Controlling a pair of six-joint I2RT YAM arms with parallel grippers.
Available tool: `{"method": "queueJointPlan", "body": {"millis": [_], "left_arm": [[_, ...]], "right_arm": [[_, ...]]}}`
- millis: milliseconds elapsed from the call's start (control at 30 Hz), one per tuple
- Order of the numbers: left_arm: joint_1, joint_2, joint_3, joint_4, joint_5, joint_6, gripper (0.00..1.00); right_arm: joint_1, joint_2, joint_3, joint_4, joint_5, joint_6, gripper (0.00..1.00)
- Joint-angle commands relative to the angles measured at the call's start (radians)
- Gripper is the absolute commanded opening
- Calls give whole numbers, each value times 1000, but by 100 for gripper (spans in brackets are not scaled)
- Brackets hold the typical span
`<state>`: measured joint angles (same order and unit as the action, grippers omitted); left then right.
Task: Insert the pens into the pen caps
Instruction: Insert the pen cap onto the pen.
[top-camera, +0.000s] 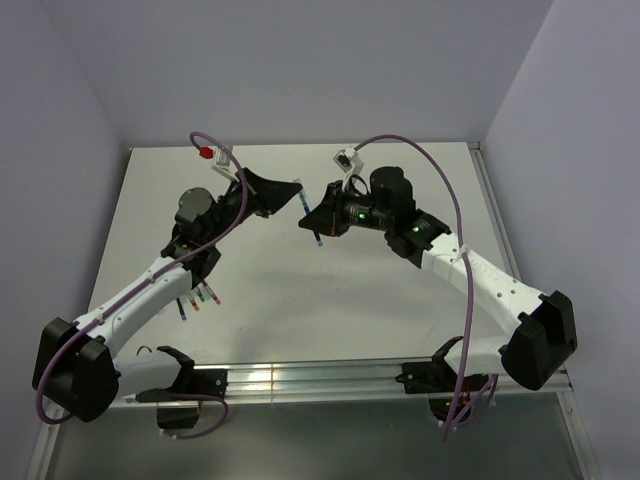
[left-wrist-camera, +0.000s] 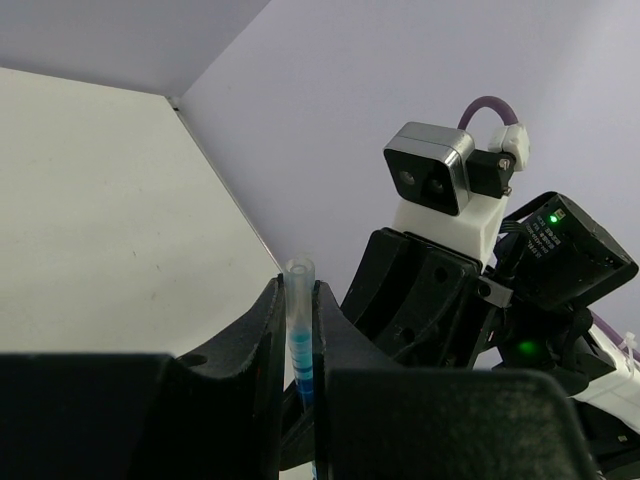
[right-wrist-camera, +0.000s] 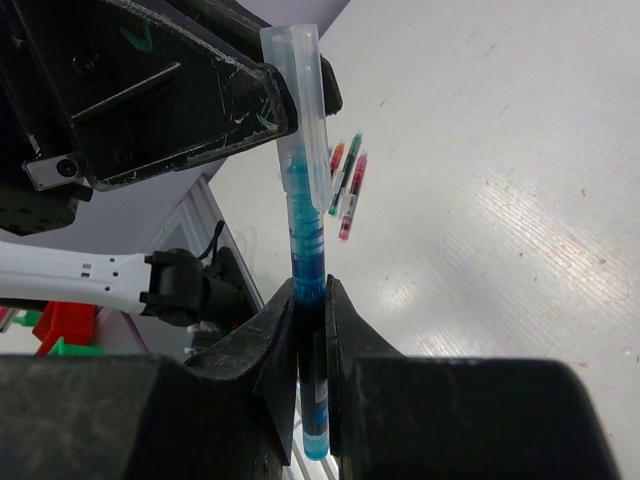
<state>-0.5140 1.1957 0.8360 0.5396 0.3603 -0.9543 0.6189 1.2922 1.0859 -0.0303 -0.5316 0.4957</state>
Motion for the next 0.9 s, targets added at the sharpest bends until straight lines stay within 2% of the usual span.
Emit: {"method": "queueJointPlan", "body": {"millis": [0, 867], "left_arm": [[-66, -25, -23, -43, 175, 15, 0], [-185, -51, -71, -112, 106, -3, 0]], "right_arm": [[-48, -25, 20, 112, 179, -6, 0], [-48, -37, 29, 72, 288, -39, 0]]}}
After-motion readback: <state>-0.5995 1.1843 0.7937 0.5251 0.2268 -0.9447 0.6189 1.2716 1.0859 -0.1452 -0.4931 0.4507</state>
